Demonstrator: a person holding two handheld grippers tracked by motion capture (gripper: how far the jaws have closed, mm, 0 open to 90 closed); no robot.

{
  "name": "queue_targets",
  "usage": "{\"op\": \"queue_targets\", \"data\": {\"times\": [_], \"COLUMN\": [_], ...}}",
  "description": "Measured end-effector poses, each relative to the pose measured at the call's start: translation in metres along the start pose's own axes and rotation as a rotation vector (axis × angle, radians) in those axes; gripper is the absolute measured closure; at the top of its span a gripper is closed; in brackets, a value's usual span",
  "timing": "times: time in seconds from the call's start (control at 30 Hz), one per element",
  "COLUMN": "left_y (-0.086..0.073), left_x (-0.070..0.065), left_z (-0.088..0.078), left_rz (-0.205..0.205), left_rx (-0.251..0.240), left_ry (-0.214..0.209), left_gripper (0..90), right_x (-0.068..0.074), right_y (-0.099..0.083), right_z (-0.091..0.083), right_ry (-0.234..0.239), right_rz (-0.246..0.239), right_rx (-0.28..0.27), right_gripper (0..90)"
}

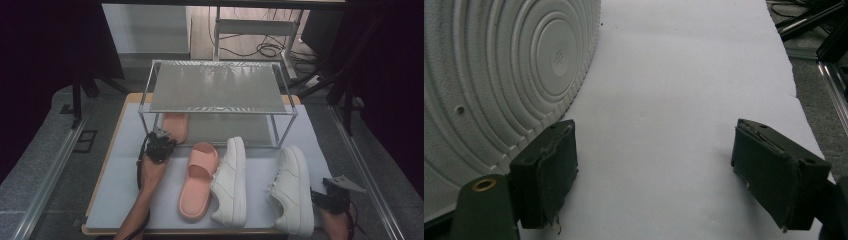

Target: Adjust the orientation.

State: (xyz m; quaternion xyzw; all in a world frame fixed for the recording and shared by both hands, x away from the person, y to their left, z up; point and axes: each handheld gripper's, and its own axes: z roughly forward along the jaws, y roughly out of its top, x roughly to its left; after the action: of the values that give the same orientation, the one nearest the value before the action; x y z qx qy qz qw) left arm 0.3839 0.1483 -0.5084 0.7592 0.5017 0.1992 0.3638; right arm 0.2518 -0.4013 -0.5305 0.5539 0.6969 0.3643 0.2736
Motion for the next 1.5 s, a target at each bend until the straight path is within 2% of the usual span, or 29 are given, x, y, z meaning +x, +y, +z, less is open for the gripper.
{"op": "queue_targets", "data": {"times": [0.2, 0.4, 0.47, 0.67, 1.2, 1.5], "left_y": [0.002, 0.001, 0.000, -0.007, -0.027, -0.043], "left_x": [0.001, -0.003, -0.006, -0.011, -0.030, -0.044], "left_z": [0.003, -0.007, -0.011, -0.025, -0.075, -0.091], "left_rz": [-0.002, -0.001, 0.011, 0.008, 0.023, 0.036], "left_rx": [-0.001, -0.008, 0.000, -0.011, -0.043, -0.034], "left_ry": [0.013, -0.023, -0.031, -0.073, -0.169, -0.221], "left_gripper": [89.4, 89.1, 87.3, 82.3, 65.0, 59.6], "right_x": [0.000, 0.000, 0.000, 0.000, 0.001, 0.001], "right_y": [0.000, 0.000, 0.000, 0.000, 0.000, 0.000], "right_z": [0.000, 0.000, 0.000, 0.000, 0.000, 0.000], "right_ry": [0.000, 0.001, 0.000, 0.000, -0.006, -0.006], "right_rz": [0.000, 0.005, 0.003, 0.001, -0.005, -0.003], "right_rx": [0.000, -0.002, -0.002, -0.001, 0.002, 0.001], "right_gripper": [18.5, 18.7, 18.6, 18.7, 18.7, 18.8]}}
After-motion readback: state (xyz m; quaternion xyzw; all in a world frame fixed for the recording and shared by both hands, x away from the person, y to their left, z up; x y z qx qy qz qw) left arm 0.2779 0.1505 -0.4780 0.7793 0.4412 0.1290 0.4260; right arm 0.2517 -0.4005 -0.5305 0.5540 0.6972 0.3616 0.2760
